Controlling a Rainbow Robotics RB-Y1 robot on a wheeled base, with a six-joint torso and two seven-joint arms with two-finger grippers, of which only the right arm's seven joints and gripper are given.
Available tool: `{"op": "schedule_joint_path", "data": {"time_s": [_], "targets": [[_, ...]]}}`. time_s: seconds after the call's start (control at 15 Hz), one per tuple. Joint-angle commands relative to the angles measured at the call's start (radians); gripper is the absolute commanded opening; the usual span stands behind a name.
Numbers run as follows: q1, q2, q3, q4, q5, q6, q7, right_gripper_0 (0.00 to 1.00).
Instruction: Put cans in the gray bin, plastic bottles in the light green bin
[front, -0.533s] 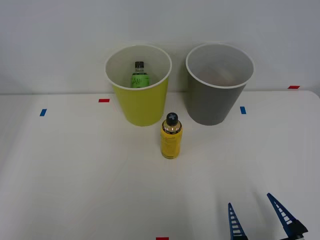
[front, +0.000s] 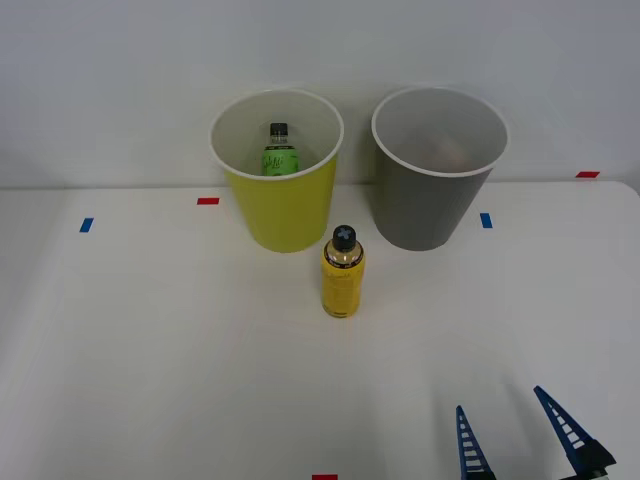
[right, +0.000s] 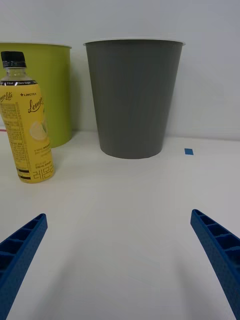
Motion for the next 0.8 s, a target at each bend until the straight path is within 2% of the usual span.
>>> {"op": "schedule_joint_path", "data": {"time_s": [0.07,0.8], "targets": [[0.000,0.000,0.000,0.000,0.000,0.000,0.000,1.00],[0.000,0.000,0.000,0.000,0.000,0.000,0.000,1.00]]}}
